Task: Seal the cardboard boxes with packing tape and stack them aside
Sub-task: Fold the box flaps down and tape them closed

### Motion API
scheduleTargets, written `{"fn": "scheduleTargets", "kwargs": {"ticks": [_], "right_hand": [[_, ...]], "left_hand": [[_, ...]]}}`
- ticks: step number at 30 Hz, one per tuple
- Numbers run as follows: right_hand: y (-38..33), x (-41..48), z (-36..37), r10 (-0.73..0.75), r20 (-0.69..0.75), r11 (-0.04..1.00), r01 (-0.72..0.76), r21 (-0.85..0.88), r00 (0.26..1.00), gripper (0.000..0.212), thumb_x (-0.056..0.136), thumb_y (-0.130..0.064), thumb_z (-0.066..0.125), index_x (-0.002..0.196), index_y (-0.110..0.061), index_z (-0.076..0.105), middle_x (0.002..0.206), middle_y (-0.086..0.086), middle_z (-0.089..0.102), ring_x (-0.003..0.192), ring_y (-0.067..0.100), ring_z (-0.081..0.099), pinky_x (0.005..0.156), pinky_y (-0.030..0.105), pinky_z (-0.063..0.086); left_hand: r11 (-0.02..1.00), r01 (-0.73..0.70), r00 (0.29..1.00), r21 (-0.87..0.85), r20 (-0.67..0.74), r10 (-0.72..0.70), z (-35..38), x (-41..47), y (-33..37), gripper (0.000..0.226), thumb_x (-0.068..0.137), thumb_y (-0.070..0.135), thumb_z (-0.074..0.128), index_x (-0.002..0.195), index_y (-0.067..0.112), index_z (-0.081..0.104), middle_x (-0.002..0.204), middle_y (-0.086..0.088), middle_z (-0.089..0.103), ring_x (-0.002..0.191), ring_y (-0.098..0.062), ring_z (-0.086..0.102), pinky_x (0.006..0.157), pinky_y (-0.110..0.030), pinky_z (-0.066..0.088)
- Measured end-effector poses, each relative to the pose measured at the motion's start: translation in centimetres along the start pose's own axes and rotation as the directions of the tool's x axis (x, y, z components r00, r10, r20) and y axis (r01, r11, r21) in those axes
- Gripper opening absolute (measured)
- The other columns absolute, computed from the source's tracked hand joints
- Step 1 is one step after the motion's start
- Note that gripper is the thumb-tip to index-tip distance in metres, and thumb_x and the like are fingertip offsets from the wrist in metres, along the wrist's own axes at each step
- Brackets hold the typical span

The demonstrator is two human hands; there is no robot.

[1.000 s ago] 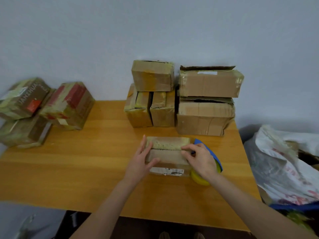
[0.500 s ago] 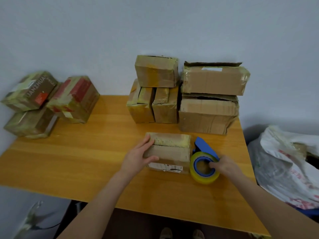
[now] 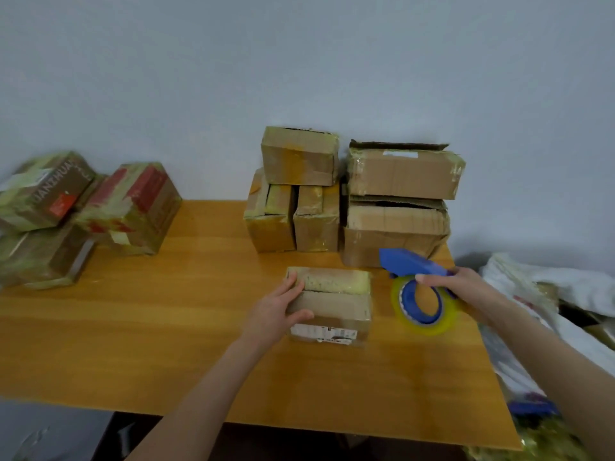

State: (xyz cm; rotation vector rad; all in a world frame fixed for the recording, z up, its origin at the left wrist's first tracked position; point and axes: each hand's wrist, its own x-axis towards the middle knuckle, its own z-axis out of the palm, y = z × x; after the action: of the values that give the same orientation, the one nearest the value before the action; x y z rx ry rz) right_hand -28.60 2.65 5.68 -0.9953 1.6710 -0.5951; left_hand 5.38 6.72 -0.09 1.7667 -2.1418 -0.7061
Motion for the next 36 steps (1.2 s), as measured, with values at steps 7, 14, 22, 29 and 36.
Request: {"fn": "scheduleTargets", "kwargs": {"ticks": [7,14,22,29,36], "right_hand": [[-8.0,-3.1,3.6,-0.288,0.235,0.941,0.32,-0.11,0.928,0.054,0.062,-0.027,0.087,0.11,-0.02,0.063,0.101,0.001,0.068,0.087,0.015,0.068,0.071,0.026,0.051],[-8.2,-2.9,8.8,-0.294,0.371,0.855,0.416,-0.309,0.881,0.046,0.075,-0.012,0.08,0.108,-0.02,0.049,0.101,0.0,0.056,0.083,0.012,0.059,0.061,0.019,0.044],[-7.5,-2.3,8.5,-0.297,0.356,0.844,0.418,-0.335,0.886,0.05,0.076,-0.011,0.079,0.114,-0.019,0.047,0.103,0.0,0.056,0.084,0.011,0.059,0.057,0.016,0.043],[-7.6,-2.1,8.4,-0.326,0.382,0.787,0.472,-0.397,0.865,0.05,0.075,-0.013,0.079,0.113,-0.018,0.046,0.098,-0.001,0.054,0.079,0.012,0.058,0.056,0.019,0.044],[-8.6,-1.9,9.3,-0.426,0.421,0.662,0.593,-0.458,0.801,0.06,0.068,-0.03,0.082,0.118,-0.028,0.049,0.105,-0.005,0.058,0.091,0.009,0.059,0.068,0.021,0.047]], "left_hand": [[0.999,0.009,1.0,-0.033,0.01,-0.008,-0.4,0.5,-0.1,0.073,0.084,0.048,0.063,0.147,0.021,0.036,0.157,0.011,0.016,0.145,-0.01,0.018,0.116,-0.027,0.021],[0.989,0.021,1.0,-0.147,-0.02,-0.024,-0.5,0.3,-0.6,0.055,0.092,0.043,0.057,0.141,0.021,0.046,0.154,0.009,0.031,0.144,-0.011,0.023,0.115,-0.034,0.028],[0.359,0.365,0.837,-0.859,0.133,-0.531,-4.0,1.1,2.2,0.055,0.095,0.056,0.04,0.105,0.008,0.066,0.1,-0.009,0.072,0.063,-0.014,0.06,0.055,-0.024,0.047],[0.168,0.441,0.815,-0.882,0.315,-0.485,-4.7,2.1,3.4,0.029,0.088,0.031,0.067,0.096,0.003,0.067,0.076,-0.002,0.071,0.052,-0.007,0.041,0.039,-0.015,0.028],[0.361,0.374,0.789,-0.854,0.088,-0.608,-5.3,2.3,2.9,0.016,0.094,0.009,0.057,0.08,0.009,0.062,0.072,-0.004,0.062,0.052,-0.009,0.034,0.042,-0.019,0.023]]}}
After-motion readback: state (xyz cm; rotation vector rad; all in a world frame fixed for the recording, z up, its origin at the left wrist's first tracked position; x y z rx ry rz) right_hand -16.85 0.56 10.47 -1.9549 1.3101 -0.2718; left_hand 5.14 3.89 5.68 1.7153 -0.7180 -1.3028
